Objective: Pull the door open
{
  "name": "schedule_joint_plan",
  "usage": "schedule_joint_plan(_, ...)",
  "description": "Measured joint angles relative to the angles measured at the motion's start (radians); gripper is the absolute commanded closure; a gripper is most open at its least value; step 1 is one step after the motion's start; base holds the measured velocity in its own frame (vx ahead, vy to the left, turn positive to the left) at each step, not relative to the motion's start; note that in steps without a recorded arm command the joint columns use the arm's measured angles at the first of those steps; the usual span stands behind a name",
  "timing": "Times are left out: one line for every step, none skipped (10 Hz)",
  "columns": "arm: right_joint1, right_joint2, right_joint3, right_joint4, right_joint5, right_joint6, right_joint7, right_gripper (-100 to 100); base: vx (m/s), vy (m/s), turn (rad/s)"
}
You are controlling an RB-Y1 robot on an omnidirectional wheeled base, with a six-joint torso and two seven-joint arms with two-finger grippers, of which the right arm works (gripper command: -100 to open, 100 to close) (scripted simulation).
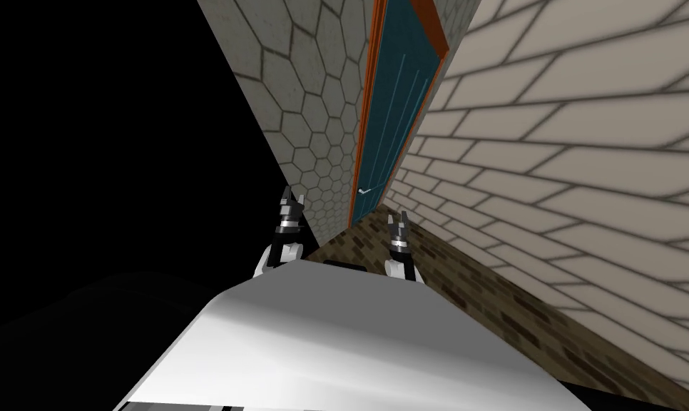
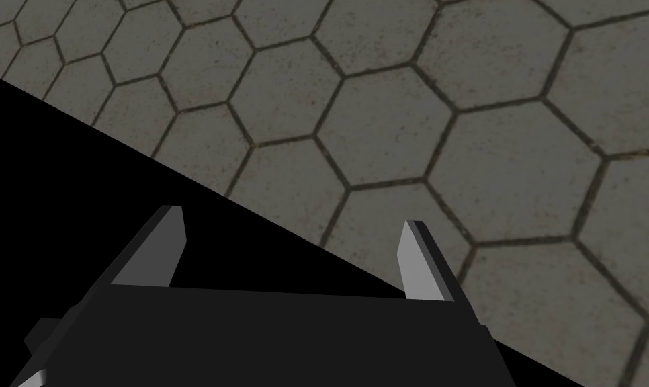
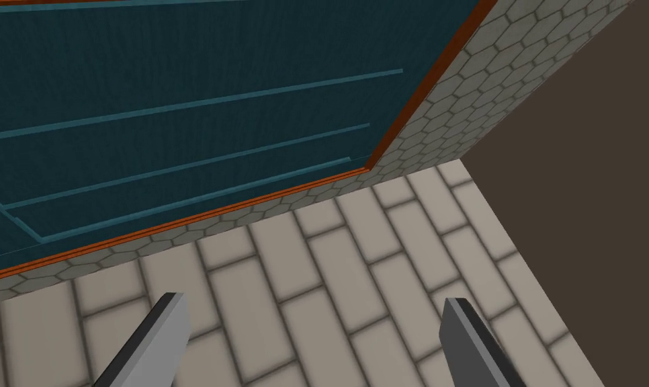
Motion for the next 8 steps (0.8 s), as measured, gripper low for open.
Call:
schedule_joint_plan(-0.011,-0.006,0.004,0.024,-0.003,-0.005,-0.003,-100,0.092,-0.061,0.151)
schedule_joint_plan(-0.019,-0.010,0.010,0.050,-0.005,-0.011,-0.005,-100,0.083,-0.058,0.173)
schedule_joint_plan(-0.026,-0.017,0.015,0.073,-0.008,-0.018,-0.008,-100,0.083,-0.065,0.115)
schedule_joint_plan(-0.036,-0.025,0.019,0.103,-0.012,-0.029,-0.013,-100,0.088,-0.055,0.159)
schedule_joint_plan(-0.045,-0.027,0.026,0.129,-0.013,-0.036,-0.015,-100,0.087,-0.059,0.174)
schedule_joint_plan(-0.053,-0.036,0.030,0.152,-0.017,-0.040,-0.019,-100,0.085,-0.066,0.141)
schedule_joint_plan(-0.061,-0.043,0.035,0.181,-0.020,-0.051,-0.023,-100,0.071,-0.076,0.169)
schedule_joint_plan(-0.065,-0.050,0.041,0.204,-0.023,-0.061,-0.027,-100,0.084,-0.089,0.163)
